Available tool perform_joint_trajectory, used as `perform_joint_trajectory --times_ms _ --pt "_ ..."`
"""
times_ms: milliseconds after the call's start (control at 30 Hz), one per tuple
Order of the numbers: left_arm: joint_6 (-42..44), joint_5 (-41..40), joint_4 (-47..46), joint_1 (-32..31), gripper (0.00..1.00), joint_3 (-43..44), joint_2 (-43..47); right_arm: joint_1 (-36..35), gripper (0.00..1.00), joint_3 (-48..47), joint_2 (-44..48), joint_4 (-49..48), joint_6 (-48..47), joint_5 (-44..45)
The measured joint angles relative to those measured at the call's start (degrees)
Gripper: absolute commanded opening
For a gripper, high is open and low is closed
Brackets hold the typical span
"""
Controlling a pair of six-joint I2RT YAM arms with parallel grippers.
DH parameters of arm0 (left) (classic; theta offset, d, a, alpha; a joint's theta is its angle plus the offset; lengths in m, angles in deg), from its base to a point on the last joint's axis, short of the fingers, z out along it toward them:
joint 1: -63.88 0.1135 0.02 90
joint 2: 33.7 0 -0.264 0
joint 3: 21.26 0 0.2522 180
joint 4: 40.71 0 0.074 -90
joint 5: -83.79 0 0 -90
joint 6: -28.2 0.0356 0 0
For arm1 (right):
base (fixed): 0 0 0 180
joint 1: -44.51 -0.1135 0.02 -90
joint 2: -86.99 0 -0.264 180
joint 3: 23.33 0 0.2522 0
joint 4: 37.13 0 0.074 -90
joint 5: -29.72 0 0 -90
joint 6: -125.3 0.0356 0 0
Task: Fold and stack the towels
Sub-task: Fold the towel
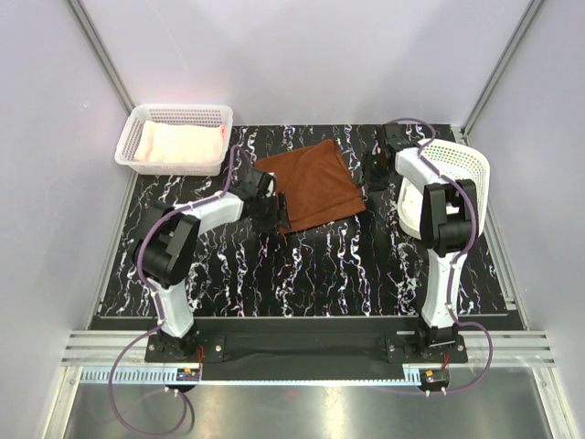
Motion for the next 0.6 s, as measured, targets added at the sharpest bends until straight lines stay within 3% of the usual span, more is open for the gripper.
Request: perform_joint_trajectory --times_ms 167,400,600 --pt "-2.4 -1.7 -1.0 -1.2 0.55 0.0 -1.1 0.0 0.46 3.1 0.0 0.0 0.2 0.0" --pt "-3.3 -5.5 1.2 -1.0 0.0 0.6 -1.8 0.0 0.44 8.9 1.5 -0.5 1.6 -0.2" --pt "-2.2 -7.5 5.2 -0.5 0.0 1.1 -1.3 -0.3 0.43 15.9 7.3 0.0 2.8 -0.1"
